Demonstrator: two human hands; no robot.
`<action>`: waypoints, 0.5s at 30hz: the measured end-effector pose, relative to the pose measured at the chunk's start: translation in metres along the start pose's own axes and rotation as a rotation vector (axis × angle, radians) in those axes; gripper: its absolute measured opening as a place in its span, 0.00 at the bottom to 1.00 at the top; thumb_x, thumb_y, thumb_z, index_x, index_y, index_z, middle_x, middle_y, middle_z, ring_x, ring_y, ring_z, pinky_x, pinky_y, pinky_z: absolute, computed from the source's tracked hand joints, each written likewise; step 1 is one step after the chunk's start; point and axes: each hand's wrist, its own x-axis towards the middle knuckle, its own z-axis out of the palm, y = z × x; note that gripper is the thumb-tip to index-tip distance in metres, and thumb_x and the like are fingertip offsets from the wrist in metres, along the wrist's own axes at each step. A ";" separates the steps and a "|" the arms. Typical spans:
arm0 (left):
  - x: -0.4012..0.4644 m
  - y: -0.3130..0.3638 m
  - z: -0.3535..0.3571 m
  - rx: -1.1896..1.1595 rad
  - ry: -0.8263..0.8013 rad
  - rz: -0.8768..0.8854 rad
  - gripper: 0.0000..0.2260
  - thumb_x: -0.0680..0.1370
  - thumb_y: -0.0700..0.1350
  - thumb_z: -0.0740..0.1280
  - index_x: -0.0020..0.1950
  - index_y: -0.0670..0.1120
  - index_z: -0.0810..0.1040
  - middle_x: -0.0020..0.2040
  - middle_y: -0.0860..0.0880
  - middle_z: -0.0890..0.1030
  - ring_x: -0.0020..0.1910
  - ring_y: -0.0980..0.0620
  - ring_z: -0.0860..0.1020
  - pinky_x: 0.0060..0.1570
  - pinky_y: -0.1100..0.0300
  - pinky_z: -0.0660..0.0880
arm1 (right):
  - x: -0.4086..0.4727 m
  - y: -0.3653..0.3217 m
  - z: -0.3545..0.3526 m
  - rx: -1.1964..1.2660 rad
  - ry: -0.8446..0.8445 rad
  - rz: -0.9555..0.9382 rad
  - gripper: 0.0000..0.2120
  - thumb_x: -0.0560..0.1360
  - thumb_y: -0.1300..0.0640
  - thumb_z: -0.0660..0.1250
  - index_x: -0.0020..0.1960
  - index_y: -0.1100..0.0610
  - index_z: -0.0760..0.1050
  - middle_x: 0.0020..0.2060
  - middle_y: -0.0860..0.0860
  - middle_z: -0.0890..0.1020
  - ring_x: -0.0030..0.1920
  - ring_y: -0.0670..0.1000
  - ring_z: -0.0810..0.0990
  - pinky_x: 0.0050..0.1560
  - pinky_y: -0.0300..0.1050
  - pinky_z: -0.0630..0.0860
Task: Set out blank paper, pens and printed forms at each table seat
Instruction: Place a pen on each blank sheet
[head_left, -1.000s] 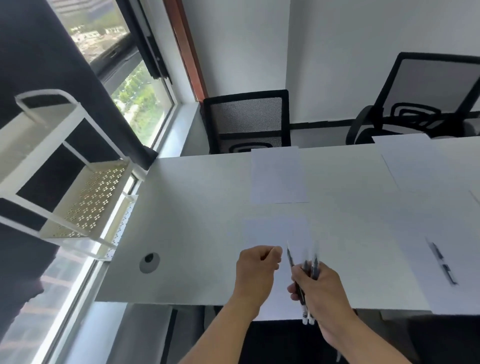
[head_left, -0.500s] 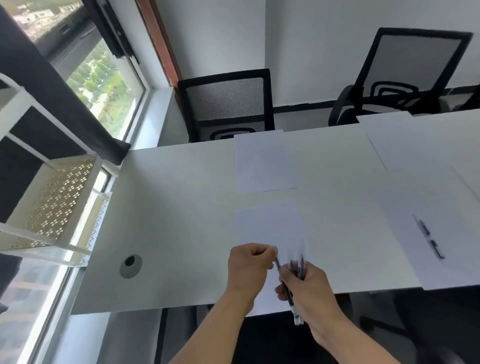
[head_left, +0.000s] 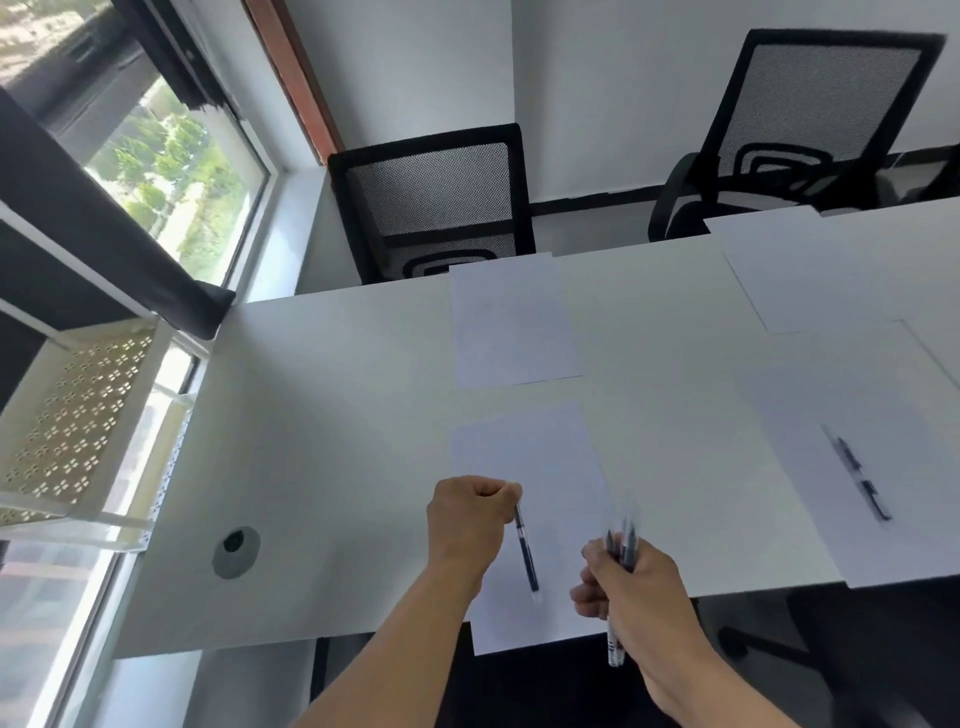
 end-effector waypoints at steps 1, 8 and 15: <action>0.005 -0.001 0.002 0.021 0.019 -0.007 0.16 0.78 0.46 0.78 0.32 0.44 0.84 0.32 0.52 0.86 0.32 0.54 0.81 0.43 0.54 0.82 | 0.003 0.001 -0.003 0.013 -0.002 0.000 0.10 0.85 0.57 0.68 0.52 0.65 0.80 0.36 0.56 0.81 0.36 0.55 0.85 0.46 0.55 0.88; 0.032 0.000 0.017 0.167 0.071 -0.047 0.10 0.79 0.47 0.78 0.40 0.44 0.87 0.37 0.50 0.88 0.37 0.52 0.84 0.42 0.59 0.80 | 0.018 0.010 -0.019 0.030 0.014 0.000 0.10 0.85 0.58 0.69 0.50 0.65 0.80 0.33 0.55 0.81 0.35 0.57 0.85 0.43 0.54 0.86; 0.043 -0.007 0.029 0.265 0.085 -0.065 0.09 0.78 0.47 0.76 0.42 0.44 0.86 0.39 0.50 0.87 0.40 0.47 0.85 0.46 0.55 0.81 | 0.029 0.018 -0.029 0.033 0.030 0.016 0.08 0.84 0.61 0.70 0.50 0.66 0.81 0.33 0.57 0.81 0.33 0.57 0.84 0.38 0.53 0.86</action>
